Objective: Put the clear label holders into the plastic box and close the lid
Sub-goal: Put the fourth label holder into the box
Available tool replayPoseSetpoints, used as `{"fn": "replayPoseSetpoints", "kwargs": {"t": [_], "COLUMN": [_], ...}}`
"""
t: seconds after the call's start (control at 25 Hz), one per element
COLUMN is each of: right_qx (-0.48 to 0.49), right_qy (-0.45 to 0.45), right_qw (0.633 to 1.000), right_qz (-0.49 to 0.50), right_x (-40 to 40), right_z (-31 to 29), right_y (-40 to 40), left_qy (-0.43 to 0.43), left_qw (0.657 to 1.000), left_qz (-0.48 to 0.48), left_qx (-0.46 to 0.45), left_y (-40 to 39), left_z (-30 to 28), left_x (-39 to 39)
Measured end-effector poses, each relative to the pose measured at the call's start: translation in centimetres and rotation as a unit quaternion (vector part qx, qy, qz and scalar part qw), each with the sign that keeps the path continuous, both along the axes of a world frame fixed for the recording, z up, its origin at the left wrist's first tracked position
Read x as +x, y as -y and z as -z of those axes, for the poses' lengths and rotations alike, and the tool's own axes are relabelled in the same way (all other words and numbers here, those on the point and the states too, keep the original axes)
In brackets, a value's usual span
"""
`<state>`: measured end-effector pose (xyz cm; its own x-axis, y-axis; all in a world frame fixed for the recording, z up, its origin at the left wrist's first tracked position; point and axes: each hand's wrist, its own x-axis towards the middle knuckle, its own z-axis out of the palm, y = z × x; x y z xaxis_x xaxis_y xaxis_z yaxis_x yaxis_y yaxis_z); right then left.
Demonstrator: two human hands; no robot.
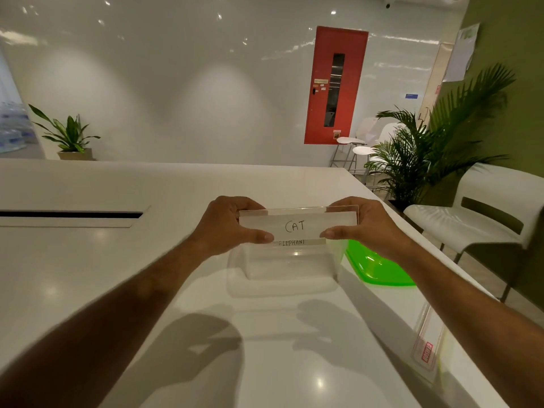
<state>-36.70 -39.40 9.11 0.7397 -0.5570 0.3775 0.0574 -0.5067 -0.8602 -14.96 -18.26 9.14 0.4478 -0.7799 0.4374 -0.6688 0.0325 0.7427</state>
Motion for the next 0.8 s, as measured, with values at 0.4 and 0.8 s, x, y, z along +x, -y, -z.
{"fn": "replayPoseSetpoints", "kwargs": {"t": [0.4,0.8], "right_qx": [-0.326,-0.391], "right_qy": [-0.257,-0.445], "right_qw": [0.909,0.804], "right_qz": [0.029,-0.040], "right_x": [4.1,8.5], "right_z": [-1.4,0.2], "right_y": [4.3,6.0], "left_qy": [0.206,0.312], "left_qw": [0.970,0.889], "left_qz": [-0.032,0.005], "left_qx": [0.126,0.336], "left_y": [5.5,9.3], "left_z": [0.0,1.3], "left_x": [2.6,3.8]}}
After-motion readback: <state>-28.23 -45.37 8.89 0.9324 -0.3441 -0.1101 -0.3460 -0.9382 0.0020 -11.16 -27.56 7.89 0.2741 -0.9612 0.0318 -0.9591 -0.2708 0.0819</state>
